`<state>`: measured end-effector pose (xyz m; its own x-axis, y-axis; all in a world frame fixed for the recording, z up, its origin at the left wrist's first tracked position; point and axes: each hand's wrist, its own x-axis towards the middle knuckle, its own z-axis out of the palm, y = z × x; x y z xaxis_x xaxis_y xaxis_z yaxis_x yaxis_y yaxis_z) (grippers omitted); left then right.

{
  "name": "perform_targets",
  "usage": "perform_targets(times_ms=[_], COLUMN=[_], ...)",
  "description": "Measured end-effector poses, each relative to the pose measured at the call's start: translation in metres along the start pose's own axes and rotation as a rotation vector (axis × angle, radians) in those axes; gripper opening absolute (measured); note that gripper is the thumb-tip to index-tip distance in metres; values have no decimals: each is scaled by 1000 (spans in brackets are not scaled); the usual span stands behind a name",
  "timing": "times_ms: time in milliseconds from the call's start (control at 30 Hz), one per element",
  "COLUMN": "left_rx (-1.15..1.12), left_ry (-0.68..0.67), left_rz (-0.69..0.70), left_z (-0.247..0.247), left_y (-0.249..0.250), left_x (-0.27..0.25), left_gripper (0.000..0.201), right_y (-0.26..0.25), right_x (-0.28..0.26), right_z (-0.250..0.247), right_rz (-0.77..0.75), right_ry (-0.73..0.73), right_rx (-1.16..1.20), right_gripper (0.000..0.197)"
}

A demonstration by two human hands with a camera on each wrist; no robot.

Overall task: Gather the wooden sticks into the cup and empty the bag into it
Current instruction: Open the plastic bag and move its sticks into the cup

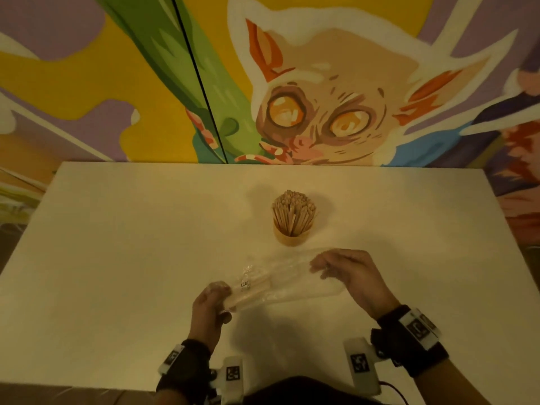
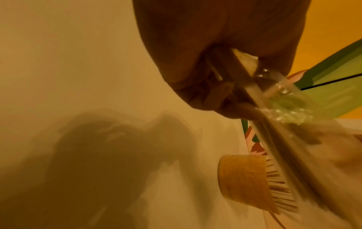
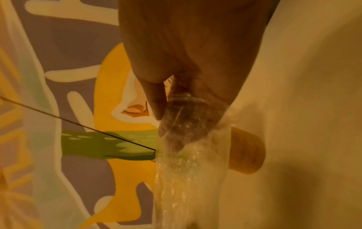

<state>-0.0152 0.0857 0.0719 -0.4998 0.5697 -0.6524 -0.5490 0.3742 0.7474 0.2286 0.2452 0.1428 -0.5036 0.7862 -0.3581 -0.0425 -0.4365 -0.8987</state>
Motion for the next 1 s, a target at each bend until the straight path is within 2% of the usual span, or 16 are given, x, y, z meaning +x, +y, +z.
perform_targets(times_ms=[167,267,400,467,533,633,733,800,867,933,1000], left_rx=[-19,-5,105,112,100,91,104,100,82,53,37], left_ry=[-7,2,-26,-54,-57,-34,-27,-20,-11,-2,-2], left_rz=[-16,-45,-5,-2,-8,-2,22,30,34,36,43], left_z=[-3,-8,-16,-19,-21,-23,-23,-21,-18,-17,-15], left_y=[0,4,6,5,4,2,1,1,0,1,2], left_x=[-1,-3,-5,-4,-3,-3,-4,-6,-6,-4,-3], left_gripper=[24,24,9,15,19,16,11,9,9,11,14], right_y=[-4,4,9,10,10,10,12,9,5,4,5], right_x=[2,-2,-7,-8,-9,-6,2,5,5,4,4], right_z=[8,4,5,10,18,28,32,32,35,39,42], right_rz=[275,370,287,244,201,129,-15,8,99,209,281], right_ry=[-218,-274,-346,-341,-347,-338,-295,-287,-309,-358,-420], right_rx=[357,257,-89,-200,-205,-175,-197,-137,-136,-235,-363], right_gripper=[48,49,22,16,14,33,16,15,24,54,71])
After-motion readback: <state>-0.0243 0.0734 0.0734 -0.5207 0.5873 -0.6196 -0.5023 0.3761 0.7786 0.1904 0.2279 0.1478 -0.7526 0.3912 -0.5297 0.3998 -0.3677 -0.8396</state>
